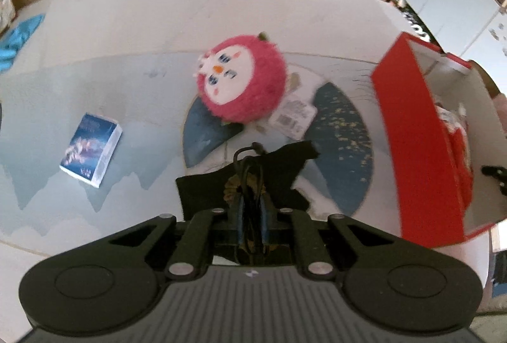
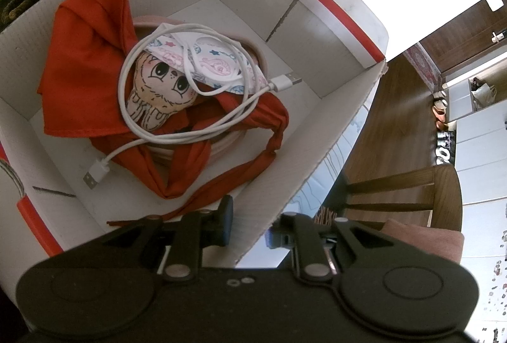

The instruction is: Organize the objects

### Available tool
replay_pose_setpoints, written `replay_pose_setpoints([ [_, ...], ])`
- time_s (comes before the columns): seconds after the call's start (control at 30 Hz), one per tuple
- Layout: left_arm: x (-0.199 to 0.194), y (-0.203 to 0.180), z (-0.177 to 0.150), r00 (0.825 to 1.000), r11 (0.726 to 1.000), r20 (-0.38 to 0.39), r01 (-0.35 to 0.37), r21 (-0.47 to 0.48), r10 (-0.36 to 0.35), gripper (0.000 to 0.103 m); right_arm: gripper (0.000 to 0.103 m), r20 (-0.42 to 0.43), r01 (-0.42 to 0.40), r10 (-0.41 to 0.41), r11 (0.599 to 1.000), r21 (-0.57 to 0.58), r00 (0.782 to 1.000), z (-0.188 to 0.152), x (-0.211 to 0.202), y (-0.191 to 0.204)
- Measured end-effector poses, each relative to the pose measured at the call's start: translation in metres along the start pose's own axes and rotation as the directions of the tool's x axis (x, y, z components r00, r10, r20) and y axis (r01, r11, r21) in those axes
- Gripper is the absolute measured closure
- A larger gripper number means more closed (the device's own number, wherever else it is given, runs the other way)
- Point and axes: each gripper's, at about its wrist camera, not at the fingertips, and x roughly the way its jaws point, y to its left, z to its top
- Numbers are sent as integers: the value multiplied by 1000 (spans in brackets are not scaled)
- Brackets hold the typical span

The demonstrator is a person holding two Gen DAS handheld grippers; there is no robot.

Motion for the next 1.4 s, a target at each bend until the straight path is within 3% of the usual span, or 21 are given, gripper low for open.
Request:
replay_pose_setpoints([
  [0.3, -39, -50, 10, 994, 987, 31, 97, 130, -102, 94, 85, 3, -1, 1, 1000, -12, 1000, 0, -1, 0],
  [0.43, -52, -77, 16, 988, 970, 47, 137, 202, -150, 100, 85, 5, 0, 0, 1000, -12, 1000, 0, 0, 1],
  [0.63, -71, -113, 26, 978, 935, 75, 161, 317, -194, 100, 85, 8, 0, 0, 1000, -11, 1000, -1, 0, 1],
  [0.8, -55, -118, 24, 986, 927, 31, 141, 347, -162, 100, 85, 7, 1, -1, 1000, -14, 1000, 0, 0, 1],
  [0.9, -39, -125, 14, 982, 900, -15, 177, 400, -186, 99, 85, 7, 0, 0, 1000, -15, 1000, 0, -1, 1],
  [1.03, -19, -136, -3, 984, 861, -43, 174, 477, -175, 90, 85, 7, 1, -1, 1000, -15, 1000, 0, -1, 1],
  [1.1, -6, -141, -11, 987, 838, -42, 153, 524, -154, 76, 85, 8, 2, -1, 1000, -15, 1000, 0, -1, 1],
  [1.17, 8, -146, -19, 988, 810, -32, 142, 569, -150, 46, 85, 8, 1, -1, 1000, -13, 1000, 0, -1, 1],
  [1.23, 20, -148, -24, 989, 790, -16, 126, 600, -146, 40, 85, 8, 2, -1, 1000, -13, 1000, -1, -1, 1],
  [1.27, 29, -149, -23, 990, 785, -23, 123, 607, -138, 40, 85, 7, 2, -2, 1000, -12, 1000, 0, -1, 2],
  [1.4, 59, -145, -12, 991, 827, -57, 135, 546, -124, 40, 85, 5, 2, -2, 1000, -8, 1000, 0, -1, 1],
])
